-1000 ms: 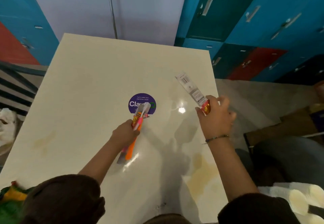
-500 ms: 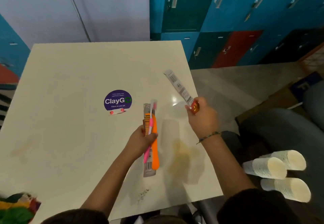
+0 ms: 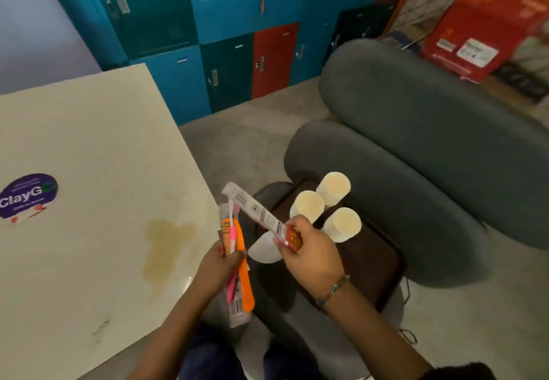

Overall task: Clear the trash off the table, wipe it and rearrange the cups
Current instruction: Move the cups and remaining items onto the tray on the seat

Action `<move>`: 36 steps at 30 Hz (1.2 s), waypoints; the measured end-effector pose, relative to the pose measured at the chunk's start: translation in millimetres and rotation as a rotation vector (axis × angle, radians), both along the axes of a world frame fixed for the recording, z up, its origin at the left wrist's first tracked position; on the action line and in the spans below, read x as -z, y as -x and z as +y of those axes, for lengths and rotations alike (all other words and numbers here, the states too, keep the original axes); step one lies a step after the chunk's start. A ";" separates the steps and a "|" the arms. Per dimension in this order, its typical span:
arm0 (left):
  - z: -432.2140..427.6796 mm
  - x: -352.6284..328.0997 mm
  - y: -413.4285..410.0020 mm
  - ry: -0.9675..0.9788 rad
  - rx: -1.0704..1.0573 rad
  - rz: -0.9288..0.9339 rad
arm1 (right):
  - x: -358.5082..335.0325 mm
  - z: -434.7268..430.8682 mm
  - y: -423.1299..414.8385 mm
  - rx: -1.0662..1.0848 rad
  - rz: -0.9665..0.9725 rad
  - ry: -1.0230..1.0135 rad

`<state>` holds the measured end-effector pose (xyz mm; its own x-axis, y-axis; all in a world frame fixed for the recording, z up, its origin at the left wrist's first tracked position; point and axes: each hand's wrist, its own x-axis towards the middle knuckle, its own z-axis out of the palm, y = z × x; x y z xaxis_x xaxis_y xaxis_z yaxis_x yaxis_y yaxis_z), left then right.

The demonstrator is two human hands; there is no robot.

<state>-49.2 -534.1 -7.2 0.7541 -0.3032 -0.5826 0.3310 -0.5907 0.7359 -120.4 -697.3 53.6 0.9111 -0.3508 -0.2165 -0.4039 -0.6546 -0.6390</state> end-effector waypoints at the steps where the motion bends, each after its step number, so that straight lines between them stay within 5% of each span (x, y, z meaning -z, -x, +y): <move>1: -17.2 2.5 11.8 0.005 0.010 0.012 | 6.2 -16.7 18.4 0.045 -0.005 -0.028; 12: -149.0 58.0 77.8 -0.053 0.113 0.320 | 100.7 -142.7 134.4 0.892 0.042 -0.417; 18: -187.4 95.9 92.7 -0.057 -0.154 0.567 | 164.9 -185.7 148.6 1.100 0.213 -0.707; 21: -201.6 105.8 93.3 -0.039 -0.293 0.616 | 191.3 -195.9 145.1 1.097 0.249 -0.825; 25: -212.2 120.0 89.5 0.040 -0.471 0.701 | 207.4 -198.2 138.7 0.918 0.388 -0.703; 36: -214.6 125.2 83.1 0.147 -0.447 0.700 | 195.5 -181.7 118.3 0.574 0.430 -0.328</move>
<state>-132.3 -748.7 -132.4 0.3009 -0.1713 -0.9381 0.9193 -0.2094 0.3331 -238.7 -879.0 -141.9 0.4191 -0.5985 -0.6828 -0.8774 -0.0738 -0.4740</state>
